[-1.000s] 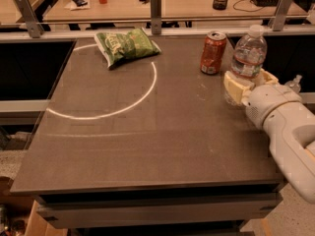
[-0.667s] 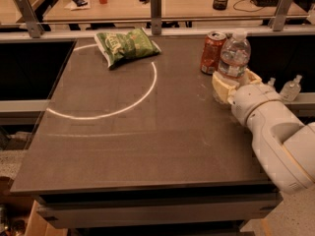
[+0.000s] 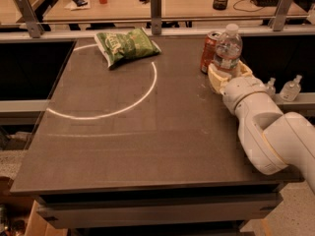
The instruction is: Move water bottle near coke can
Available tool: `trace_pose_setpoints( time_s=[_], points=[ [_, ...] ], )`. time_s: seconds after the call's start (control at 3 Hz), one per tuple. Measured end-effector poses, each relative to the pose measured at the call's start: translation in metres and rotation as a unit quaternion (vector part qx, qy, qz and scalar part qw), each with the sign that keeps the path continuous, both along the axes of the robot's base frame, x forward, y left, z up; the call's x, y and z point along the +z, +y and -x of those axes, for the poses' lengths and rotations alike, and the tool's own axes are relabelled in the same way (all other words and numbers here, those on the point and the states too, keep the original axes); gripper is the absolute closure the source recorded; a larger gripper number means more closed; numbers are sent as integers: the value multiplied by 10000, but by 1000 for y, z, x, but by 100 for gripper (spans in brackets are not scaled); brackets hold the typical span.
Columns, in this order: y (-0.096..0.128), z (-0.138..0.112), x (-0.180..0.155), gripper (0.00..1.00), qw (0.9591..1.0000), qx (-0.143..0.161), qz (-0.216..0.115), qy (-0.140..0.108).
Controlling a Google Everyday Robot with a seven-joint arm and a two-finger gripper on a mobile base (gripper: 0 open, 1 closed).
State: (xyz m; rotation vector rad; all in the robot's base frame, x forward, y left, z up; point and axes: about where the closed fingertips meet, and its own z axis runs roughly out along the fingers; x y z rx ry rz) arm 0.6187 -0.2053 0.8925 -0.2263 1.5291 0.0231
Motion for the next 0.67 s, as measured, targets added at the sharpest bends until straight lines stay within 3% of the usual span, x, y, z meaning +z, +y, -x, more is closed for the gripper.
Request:
trace_pose_setpoints(
  time_s=[0.33, 0.67],
  points=[
    [-5, -19, 1, 100, 9999, -88, 98, -77],
    [-4, -20, 2, 82, 9999, -80, 94, -82]
  ],
)
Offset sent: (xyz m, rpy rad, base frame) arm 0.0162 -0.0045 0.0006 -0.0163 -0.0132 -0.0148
